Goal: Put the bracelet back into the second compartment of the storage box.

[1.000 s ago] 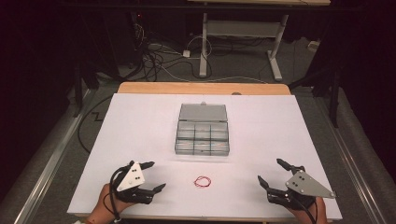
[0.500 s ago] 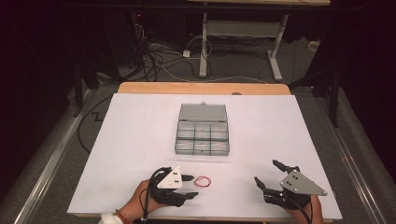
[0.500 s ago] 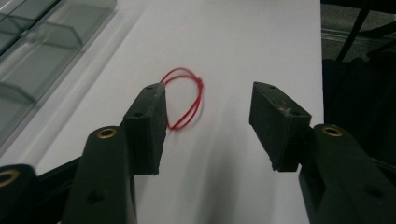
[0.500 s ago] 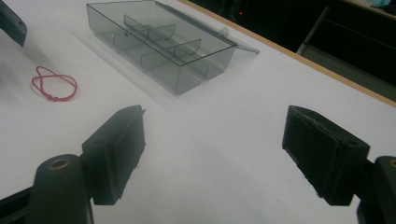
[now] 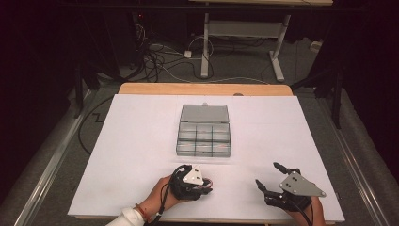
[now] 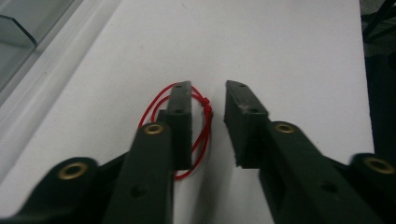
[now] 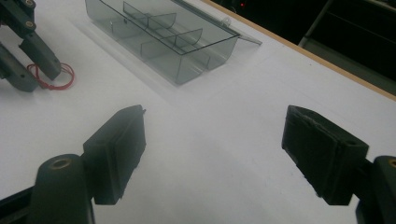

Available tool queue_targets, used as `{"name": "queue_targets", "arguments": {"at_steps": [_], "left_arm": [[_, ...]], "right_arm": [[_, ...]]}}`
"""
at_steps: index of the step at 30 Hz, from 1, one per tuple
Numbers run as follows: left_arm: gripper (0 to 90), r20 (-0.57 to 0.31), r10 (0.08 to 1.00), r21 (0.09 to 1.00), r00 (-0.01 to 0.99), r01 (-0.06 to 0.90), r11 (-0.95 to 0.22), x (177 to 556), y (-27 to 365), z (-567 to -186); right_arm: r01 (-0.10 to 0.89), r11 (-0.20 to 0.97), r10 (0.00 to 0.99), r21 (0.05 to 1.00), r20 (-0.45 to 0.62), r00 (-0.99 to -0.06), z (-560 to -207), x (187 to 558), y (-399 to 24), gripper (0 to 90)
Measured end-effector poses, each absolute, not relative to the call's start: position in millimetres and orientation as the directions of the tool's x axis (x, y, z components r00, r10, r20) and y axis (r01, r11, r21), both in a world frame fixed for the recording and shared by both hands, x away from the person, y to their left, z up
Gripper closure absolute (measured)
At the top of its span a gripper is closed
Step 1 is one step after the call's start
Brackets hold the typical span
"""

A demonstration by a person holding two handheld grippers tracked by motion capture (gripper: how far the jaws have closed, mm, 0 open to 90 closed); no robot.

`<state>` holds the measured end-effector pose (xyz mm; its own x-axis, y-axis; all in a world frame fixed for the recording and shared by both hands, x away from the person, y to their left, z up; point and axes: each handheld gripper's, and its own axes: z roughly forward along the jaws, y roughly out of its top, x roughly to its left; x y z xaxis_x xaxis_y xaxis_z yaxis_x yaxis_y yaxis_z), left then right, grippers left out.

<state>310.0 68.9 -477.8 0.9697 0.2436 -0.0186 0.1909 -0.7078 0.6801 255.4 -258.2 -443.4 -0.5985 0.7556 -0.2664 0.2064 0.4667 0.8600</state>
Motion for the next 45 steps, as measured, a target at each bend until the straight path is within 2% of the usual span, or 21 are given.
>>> {"name": "queue_targets", "arguments": {"at_steps": [3,4,5,7,23,28,45], "left_arm": [[76.6,-0.015,0.251,0.679,0.968,0.195,-0.707,310,69,-478],[83.1,-0.015,0.246,0.679,0.969,0.191,-0.709,310,69,-478],[85.2,-0.024,0.243,0.682,0.970,0.193,-0.706,311,69,-478],[86.0,-0.056,0.239,0.685,0.969,0.212,-0.697,315,72,-478],[86.6,0.018,0.252,0.723,0.968,0.161,-0.672,311,81,-461],[86.7,0.010,0.274,0.763,0.962,0.170,-0.624,310,90,-455],[86.8,0.051,0.325,0.799,0.944,0.157,-0.581,320,101,-437]], "right_arm": [[0.205,0.468,0.754,0.860,-0.268,-0.599,-443,255,-258,22.4],[0.204,0.470,0.752,0.859,-0.269,-0.602,-443,255,-257,22.6],[0.207,0.472,0.752,0.857,-0.268,-0.602,-443,255,-257,22.8],[0.215,0.481,0.751,0.850,-0.272,-0.602,-444,256,-256,22.8],[0.211,0.471,0.763,0.856,-0.275,-0.585,-441,255,-259,22.2],[0.210,0.470,0.762,0.857,-0.274,-0.587,-440,255,-259,22.3],[0.203,0.452,0.764,0.868,-0.260,-0.590,-438,255,-260,23.0]]}}
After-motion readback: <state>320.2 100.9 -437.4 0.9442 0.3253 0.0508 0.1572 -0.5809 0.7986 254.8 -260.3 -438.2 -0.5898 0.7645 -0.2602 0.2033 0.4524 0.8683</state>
